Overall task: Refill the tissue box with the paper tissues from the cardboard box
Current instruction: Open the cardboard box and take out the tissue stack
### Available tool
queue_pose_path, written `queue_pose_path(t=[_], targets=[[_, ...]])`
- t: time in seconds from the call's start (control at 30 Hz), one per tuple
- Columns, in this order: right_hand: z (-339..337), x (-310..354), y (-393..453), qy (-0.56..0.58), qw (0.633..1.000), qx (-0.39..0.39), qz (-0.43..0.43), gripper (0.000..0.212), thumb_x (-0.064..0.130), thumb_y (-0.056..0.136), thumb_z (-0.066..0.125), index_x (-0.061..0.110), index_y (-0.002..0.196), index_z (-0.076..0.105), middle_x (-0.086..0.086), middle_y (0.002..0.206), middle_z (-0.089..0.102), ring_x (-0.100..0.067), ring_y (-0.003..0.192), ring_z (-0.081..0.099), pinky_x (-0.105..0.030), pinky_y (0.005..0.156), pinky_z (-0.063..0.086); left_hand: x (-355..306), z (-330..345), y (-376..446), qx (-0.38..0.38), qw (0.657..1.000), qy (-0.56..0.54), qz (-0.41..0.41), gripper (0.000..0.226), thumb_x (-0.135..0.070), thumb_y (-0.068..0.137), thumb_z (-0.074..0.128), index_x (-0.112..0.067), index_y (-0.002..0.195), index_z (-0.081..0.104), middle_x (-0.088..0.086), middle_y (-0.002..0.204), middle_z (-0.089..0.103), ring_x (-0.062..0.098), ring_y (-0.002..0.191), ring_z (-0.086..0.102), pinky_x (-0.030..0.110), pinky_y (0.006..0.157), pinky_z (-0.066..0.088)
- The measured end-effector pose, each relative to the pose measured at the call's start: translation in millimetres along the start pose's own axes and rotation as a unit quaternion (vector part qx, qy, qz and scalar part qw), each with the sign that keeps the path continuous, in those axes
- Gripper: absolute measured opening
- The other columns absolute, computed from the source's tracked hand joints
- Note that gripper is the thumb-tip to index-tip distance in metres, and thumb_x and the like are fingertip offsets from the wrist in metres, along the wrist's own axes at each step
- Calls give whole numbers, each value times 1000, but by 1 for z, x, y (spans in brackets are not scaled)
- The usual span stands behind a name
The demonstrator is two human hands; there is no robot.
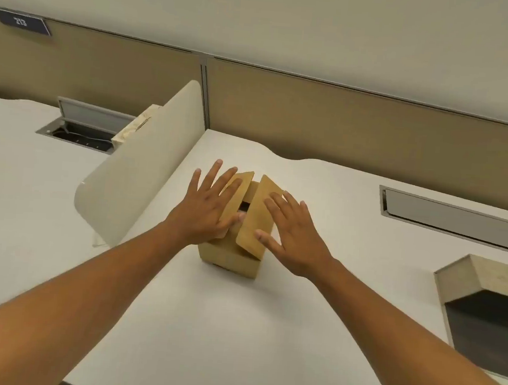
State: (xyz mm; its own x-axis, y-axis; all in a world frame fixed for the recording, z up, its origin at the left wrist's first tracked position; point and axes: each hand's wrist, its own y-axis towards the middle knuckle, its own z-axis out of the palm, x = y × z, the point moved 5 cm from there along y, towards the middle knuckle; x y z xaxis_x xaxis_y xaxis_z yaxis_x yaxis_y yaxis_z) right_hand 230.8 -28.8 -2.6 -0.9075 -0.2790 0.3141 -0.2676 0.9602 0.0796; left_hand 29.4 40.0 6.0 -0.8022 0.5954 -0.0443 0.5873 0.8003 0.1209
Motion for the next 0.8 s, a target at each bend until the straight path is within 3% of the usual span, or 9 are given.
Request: queue_pose_path(t=[0.13, 0.3, 0.47, 0.63, 0.8], targets=[[13, 21, 21, -20, 1000, 16, -4, 70, 62, 105, 32, 22, 163, 31, 2, 175, 21, -25, 164, 7, -54, 131, 8, 14, 15, 8, 30, 996, -75, -27, 86, -68, 99, 20, -17, 167, 28, 5, 179, 15, 34, 166, -1, 65, 129, 14], [19, 27, 31, -56, 998, -2, -9, 59, 55, 108, 36, 20, 154, 48, 0, 169, 34, -27, 161, 19, -54, 129, 15, 16, 19, 15, 24, 985, -168, -19, 76, -53, 97, 41, -16, 164, 35, 5, 177, 21, 33, 166, 4, 62, 129, 18], [5, 11, 15, -14, 996, -92, 13, 56, 54, 108, 34, 19, 145, 58, 0, 158, 51, -25, 150, 39, -47, 124, 30, 39, -2, 11, -22, 953, -297, -54, 73, -39, 90, 50, -22, 161, 41, 0, 174, 29, 23, 163, 17, 44, 126, 26], [4, -24, -29, 76, 976, -173, 112, 66, 64, 106, 27, 23, 148, 57, 7, 160, 51, -16, 149, 43, -35, 119, 36, 89, -2, -5, -16, 955, -293, -45, 57, -29, 103, 39, -22, 159, 46, -2, 173, 27, 18, 150, 39, 36, 107, 42], [20, -43, -55, 145, 945, -197, 218, 63, 67, 105, 31, 28, 143, 63, 15, 152, 58, -10, 142, 51, -33, 113, 42, 131, 35, -10, 86, 948, -302, -58, 47, -15, 113, 43, -23, 158, 49, -2, 176, 24, 24, 155, 35, 46, 120, 40]])
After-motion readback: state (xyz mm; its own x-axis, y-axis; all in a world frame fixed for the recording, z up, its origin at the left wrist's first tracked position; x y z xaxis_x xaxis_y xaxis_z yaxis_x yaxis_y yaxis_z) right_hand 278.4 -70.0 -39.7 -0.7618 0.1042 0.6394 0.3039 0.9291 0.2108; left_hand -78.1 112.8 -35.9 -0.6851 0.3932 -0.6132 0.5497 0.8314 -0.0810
